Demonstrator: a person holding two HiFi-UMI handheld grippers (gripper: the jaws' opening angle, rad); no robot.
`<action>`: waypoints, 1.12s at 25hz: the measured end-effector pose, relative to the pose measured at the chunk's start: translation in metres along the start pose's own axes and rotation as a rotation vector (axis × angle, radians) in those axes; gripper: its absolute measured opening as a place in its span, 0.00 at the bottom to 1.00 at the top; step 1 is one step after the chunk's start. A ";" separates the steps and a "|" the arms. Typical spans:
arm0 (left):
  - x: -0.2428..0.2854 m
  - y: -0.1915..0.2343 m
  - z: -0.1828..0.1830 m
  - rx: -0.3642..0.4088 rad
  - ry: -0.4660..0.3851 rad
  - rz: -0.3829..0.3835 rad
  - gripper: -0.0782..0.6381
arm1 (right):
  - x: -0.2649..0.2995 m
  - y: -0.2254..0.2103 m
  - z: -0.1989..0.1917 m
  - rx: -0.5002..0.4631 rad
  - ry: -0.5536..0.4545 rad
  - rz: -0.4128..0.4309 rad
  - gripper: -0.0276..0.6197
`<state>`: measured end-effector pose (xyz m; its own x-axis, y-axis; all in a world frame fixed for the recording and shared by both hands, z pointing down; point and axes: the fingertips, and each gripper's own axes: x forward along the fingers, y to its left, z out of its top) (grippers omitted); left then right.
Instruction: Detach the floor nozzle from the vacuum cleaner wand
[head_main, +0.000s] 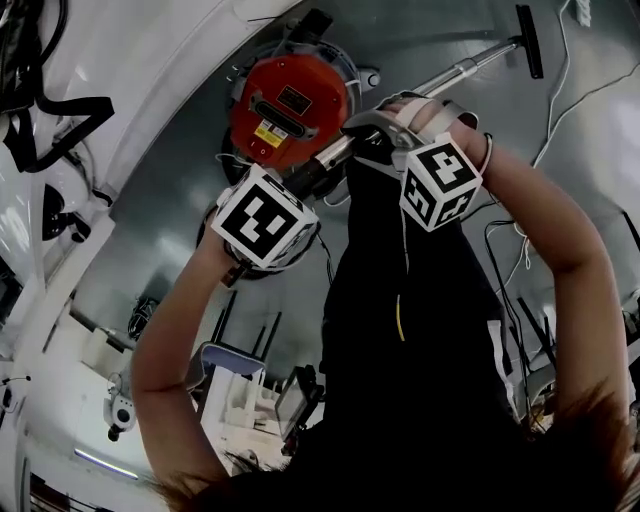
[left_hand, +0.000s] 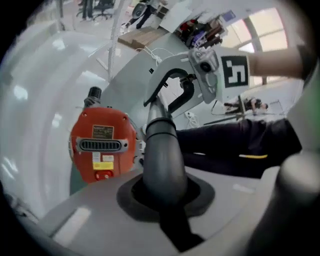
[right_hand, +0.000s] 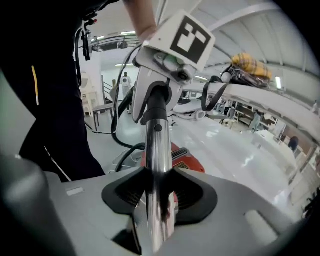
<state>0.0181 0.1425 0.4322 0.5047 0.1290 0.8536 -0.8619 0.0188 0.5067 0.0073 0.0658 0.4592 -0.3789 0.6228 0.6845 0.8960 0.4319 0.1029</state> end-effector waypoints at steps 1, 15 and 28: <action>-0.001 -0.006 -0.002 -0.046 -0.009 -0.077 0.18 | -0.002 -0.002 0.003 -0.021 -0.012 -0.023 0.30; -0.010 0.028 -0.002 0.129 0.056 0.294 0.17 | -0.001 -0.020 -0.006 0.092 0.002 0.063 0.29; 0.005 0.004 -0.012 0.028 0.076 0.211 0.17 | 0.018 0.006 0.011 -0.148 0.052 0.073 0.47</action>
<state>0.0163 0.1550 0.4372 0.3073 0.2012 0.9301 -0.9457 -0.0442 0.3221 0.0032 0.0864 0.4638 -0.3026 0.6129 0.7299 0.9464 0.2841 0.1539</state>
